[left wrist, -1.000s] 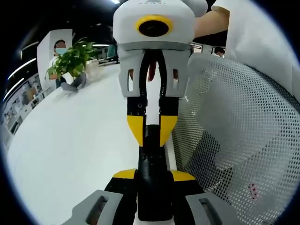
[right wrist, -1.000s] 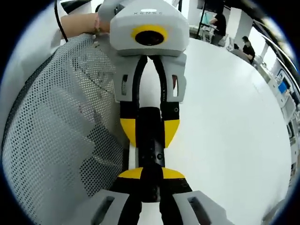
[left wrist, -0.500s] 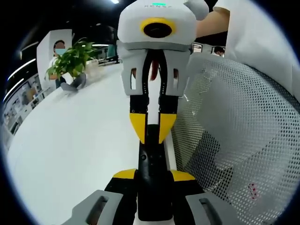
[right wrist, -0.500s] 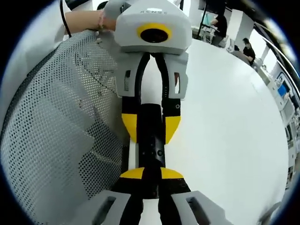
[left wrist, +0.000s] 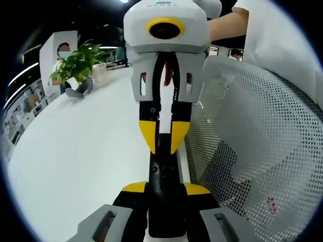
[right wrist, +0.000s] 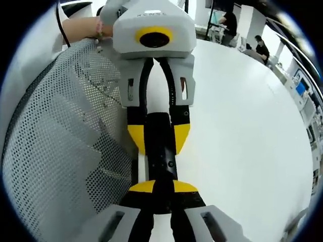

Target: Press the specified remote control buttons in sequence, fully releasing each button before pressing the next.

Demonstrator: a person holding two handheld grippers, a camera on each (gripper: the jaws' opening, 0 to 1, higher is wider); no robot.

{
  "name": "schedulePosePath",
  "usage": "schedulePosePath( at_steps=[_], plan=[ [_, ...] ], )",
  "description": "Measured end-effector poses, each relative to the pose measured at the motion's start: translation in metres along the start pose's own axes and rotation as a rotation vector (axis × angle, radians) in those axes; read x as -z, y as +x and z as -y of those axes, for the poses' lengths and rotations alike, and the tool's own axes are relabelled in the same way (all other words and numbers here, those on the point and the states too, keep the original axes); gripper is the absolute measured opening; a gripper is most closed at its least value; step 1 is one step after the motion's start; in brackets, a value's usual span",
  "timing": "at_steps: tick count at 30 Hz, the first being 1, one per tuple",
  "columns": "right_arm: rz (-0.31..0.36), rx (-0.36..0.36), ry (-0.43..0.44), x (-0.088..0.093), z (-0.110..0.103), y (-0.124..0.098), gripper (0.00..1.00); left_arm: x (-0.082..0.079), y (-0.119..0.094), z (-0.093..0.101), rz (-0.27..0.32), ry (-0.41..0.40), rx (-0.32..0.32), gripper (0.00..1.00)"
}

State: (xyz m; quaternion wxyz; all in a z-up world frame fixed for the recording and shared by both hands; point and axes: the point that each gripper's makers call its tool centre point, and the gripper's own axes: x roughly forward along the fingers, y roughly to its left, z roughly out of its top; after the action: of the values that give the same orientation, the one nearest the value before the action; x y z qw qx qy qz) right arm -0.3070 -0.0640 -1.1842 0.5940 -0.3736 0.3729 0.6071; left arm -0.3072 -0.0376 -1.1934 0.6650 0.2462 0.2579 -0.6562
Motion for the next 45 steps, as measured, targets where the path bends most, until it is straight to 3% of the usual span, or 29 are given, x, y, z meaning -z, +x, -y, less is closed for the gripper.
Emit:
schedulePosePath(
  at_steps=[4, 8, 11, 15, 23, 29, 36, 41, 45],
  plan=[
    [-0.029, 0.015, -0.030, 0.0038, 0.0000, -0.0016, 0.04, 0.0000, -0.0001, -0.0002, 0.000, -0.002, 0.000, 0.26],
    [-0.023, 0.032, -0.001, 0.0030, -0.0003, -0.0004, 0.04, 0.0000, -0.0002, -0.0004, 0.000, -0.005, -0.001, 0.26],
    [-0.054, 0.050, -0.038, 0.0021, -0.0014, 0.0008, 0.04, -0.0001, 0.0001, -0.0005, 0.001, -0.007, 0.000, 0.26],
    [-0.069, 0.030, -0.037, 0.0027, 0.0010, 0.0013, 0.04, 0.0001, 0.0003, -0.0007, -0.001, -0.008, 0.000, 0.25],
    [-0.016, 0.046, -0.013, 0.0038, -0.0005, -0.0011, 0.04, 0.0002, -0.0001, -0.0005, 0.001, -0.009, -0.002, 0.25],
    [-0.019, 0.037, 0.007, 0.0054, 0.0007, -0.0021, 0.04, 0.0002, -0.0003, -0.0004, 0.003, -0.010, -0.002, 0.25],
    [-0.064, 0.050, -0.034, 0.0053, -0.0010, 0.0008, 0.03, -0.0002, -0.0007, 0.0000, 0.006, -0.013, -0.002, 0.25],
    [-0.019, 0.039, 0.054, 0.0066, 0.0016, -0.0018, 0.03, -0.0004, -0.0007, -0.0001, 0.004, -0.011, -0.001, 0.25],
    [-0.021, 0.064, -0.011, 0.0071, -0.0007, -0.0017, 0.04, -0.0003, -0.0006, -0.0003, 0.007, -0.013, -0.001, 0.25]
  ],
)
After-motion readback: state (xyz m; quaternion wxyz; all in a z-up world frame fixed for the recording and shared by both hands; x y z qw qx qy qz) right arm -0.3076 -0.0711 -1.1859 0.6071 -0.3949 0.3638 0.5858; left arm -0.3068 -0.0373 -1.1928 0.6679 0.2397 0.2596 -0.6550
